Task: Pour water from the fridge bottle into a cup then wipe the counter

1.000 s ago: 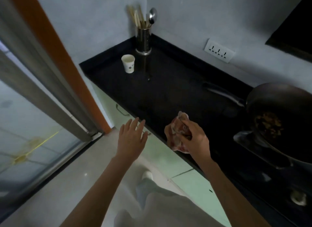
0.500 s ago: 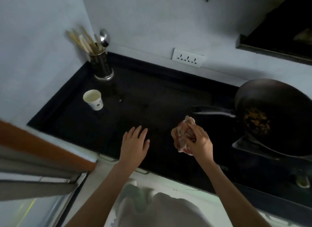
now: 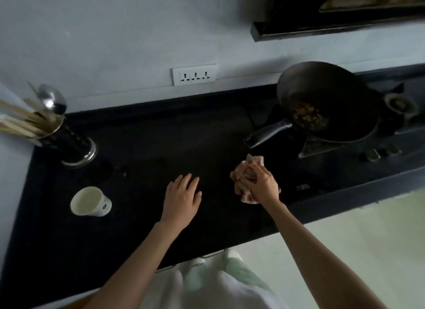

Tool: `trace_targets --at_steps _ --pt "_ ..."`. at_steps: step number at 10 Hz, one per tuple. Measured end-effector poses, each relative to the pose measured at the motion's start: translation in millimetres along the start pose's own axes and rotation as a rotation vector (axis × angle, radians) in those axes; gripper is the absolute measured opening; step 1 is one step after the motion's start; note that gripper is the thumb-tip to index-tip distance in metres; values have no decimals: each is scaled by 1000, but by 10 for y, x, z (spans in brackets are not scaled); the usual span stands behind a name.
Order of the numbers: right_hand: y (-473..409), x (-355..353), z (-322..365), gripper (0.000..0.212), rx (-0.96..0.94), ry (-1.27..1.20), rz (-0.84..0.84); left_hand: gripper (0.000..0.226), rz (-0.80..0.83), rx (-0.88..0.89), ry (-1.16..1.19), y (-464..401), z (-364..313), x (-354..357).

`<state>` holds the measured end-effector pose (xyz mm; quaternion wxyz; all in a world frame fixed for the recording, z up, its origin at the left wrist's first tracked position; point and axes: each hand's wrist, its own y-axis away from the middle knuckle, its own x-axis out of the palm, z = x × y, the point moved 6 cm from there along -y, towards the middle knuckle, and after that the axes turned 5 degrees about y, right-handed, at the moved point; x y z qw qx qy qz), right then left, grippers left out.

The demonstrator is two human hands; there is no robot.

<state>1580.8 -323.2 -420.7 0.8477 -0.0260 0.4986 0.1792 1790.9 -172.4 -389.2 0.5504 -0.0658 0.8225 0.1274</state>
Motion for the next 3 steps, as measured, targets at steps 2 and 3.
trace_targets --at_steps 2,3 --pt "94 87 -16 57 -24 63 -7 49 57 151 25 -145 -28 142" --pt "254 -32 -28 45 -54 47 -125 49 110 258 9 -194 -227 230"
